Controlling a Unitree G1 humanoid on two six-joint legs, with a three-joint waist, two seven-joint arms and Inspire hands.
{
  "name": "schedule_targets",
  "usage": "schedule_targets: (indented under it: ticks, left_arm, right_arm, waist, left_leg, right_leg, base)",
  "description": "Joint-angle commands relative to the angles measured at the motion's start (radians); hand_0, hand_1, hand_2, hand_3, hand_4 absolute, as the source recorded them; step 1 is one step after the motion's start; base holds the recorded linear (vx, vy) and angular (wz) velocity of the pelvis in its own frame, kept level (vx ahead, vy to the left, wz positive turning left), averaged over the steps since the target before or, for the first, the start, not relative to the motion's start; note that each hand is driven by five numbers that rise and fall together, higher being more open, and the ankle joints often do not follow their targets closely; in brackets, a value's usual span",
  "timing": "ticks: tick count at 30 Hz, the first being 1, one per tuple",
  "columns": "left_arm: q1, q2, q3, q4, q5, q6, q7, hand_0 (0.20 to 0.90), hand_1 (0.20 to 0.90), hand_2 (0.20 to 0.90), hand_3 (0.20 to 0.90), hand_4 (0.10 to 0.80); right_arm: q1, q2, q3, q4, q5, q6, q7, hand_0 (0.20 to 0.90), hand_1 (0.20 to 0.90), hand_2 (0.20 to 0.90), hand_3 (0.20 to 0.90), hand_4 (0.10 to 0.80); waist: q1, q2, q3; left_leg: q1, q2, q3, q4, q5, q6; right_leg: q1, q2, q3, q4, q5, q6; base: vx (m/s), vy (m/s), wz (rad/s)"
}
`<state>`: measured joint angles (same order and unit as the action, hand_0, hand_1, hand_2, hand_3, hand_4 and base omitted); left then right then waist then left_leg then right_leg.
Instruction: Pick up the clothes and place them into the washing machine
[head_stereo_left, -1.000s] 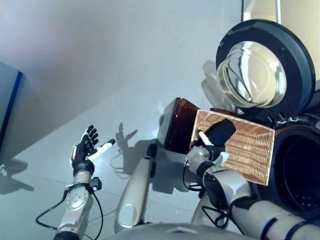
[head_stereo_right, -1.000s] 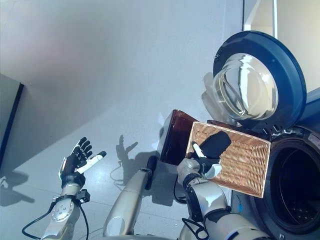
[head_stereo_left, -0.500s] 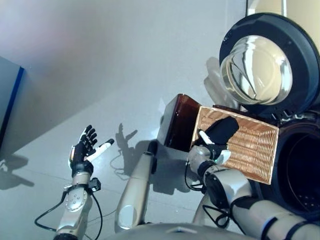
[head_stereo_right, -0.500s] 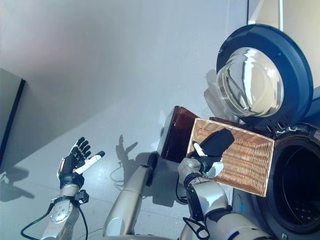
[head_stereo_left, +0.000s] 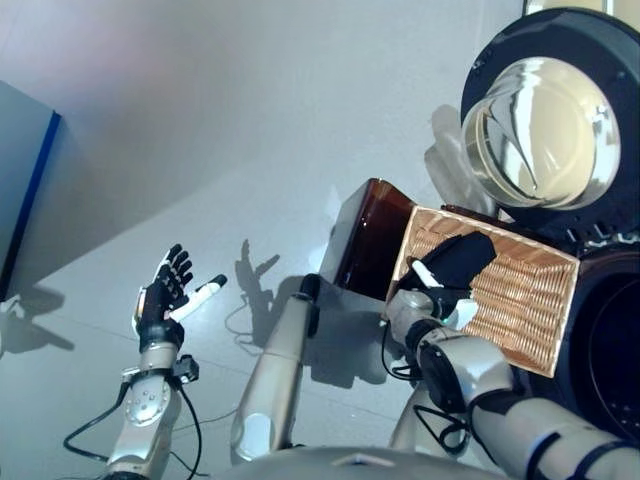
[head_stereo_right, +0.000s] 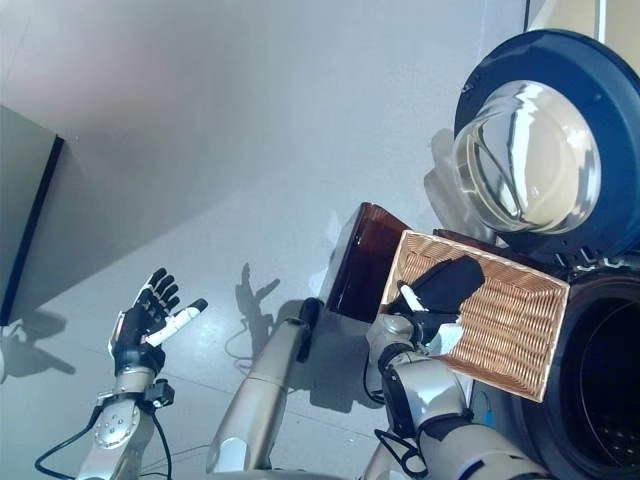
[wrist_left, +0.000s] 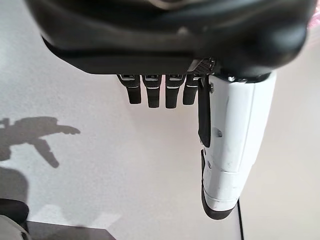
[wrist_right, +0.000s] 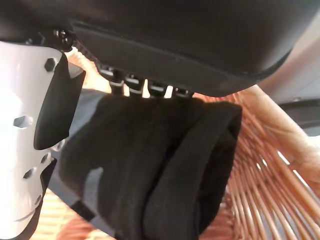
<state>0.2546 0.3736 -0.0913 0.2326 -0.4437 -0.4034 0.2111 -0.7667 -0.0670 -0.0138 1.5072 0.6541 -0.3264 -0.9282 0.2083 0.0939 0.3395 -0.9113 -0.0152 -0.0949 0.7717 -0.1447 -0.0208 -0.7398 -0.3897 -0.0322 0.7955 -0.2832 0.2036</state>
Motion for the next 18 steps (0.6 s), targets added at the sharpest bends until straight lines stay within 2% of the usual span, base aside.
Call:
schedule_targets:
  ticks: [1, 7, 8, 9, 10, 18]
  left_arm:
    - [-0.002, 0.072, 0.053, -0.107, -0.005, -0.100, 0.020, 0.900, 0.900, 0.900, 0.900, 0.800]
    - [-0.010, 0.068, 0.061, -0.092, -0.008, -0.103, 0.031, 0.900, 0.900, 0.900, 0.900, 0.800]
    - [-0.014, 0.068, 0.061, -0.088, -0.006, -0.102, 0.033, 0.900, 0.900, 0.900, 0.900, 0.800]
    - [-0.014, 0.068, 0.061, -0.088, -0.006, -0.102, 0.033, 0.900, 0.900, 0.900, 0.900, 0.800]
    - [-0.016, 0.068, 0.062, -0.087, -0.004, -0.101, 0.034, 0.900, 0.900, 0.900, 0.900, 0.800]
    - [-0.025, 0.068, 0.077, -0.075, -0.002, -0.108, 0.041, 0.900, 0.900, 0.900, 0.900, 0.800]
  right_arm:
    - [-0.027, -0.049, -0.053, 0.018, 0.003, -0.029, -0.037, 0.900, 0.900, 0.900, 0.900, 0.800]
    - [-0.036, -0.050, -0.048, 0.017, 0.007, -0.033, -0.034, 0.900, 0.900, 0.900, 0.900, 0.800]
    - [-0.037, -0.050, -0.045, 0.017, 0.003, -0.030, -0.035, 0.521, 0.521, 0.521, 0.521, 0.529]
    - [-0.037, -0.050, -0.045, 0.017, 0.002, -0.030, -0.036, 0.477, 0.477, 0.477, 0.477, 0.498]
    - [-0.037, -0.050, -0.041, 0.016, -0.002, -0.026, -0.036, 0.200, 0.200, 0.200, 0.200, 0.300]
    - [-0.035, -0.049, -0.035, 0.010, -0.012, -0.029, -0.028, 0.200, 0.200, 0.200, 0.200, 0.300]
  waist:
    - [0.030, 0.043, -0.018]
    - [0.025, 0.039, -0.020]
    - [0.024, 0.038, -0.020]
    - [0.024, 0.038, -0.020]
    - [0.023, 0.038, -0.022]
    - [0.023, 0.032, -0.028]
  left_leg:
    - [-0.004, 0.019, 0.004, 0.018, -0.062, -0.005]
    - [-0.025, 0.023, 0.005, 0.042, -0.071, -0.005]
    - [-0.027, 0.023, 0.005, 0.044, -0.072, -0.005]
    - [-0.028, 0.023, 0.005, 0.044, -0.072, -0.005]
    - [-0.029, 0.023, 0.004, 0.043, -0.071, -0.004]
    - [-0.035, 0.023, 0.007, 0.045, -0.070, -0.005]
  right_leg:
    - [-0.075, 0.026, 0.035, -0.002, 0.118, -0.063]
    - [-0.101, 0.027, 0.041, 0.026, 0.106, -0.066]
    - [-0.104, 0.027, 0.042, 0.029, 0.107, -0.067]
    - [-0.105, 0.026, 0.043, 0.029, 0.106, -0.066]
    - [-0.107, 0.028, 0.043, 0.032, 0.105, -0.067]
    - [-0.113, 0.028, 0.048, 0.035, 0.106, -0.067]
  base:
    - [0.000, 0.000, 0.00]
    - [-0.004, 0.000, -0.01]
    - [0.000, 0.000, 0.00]
    - [0.000, 0.000, 0.00]
    - [0.000, 0.000, 0.00]
    - [0.000, 0.000, 0.00]
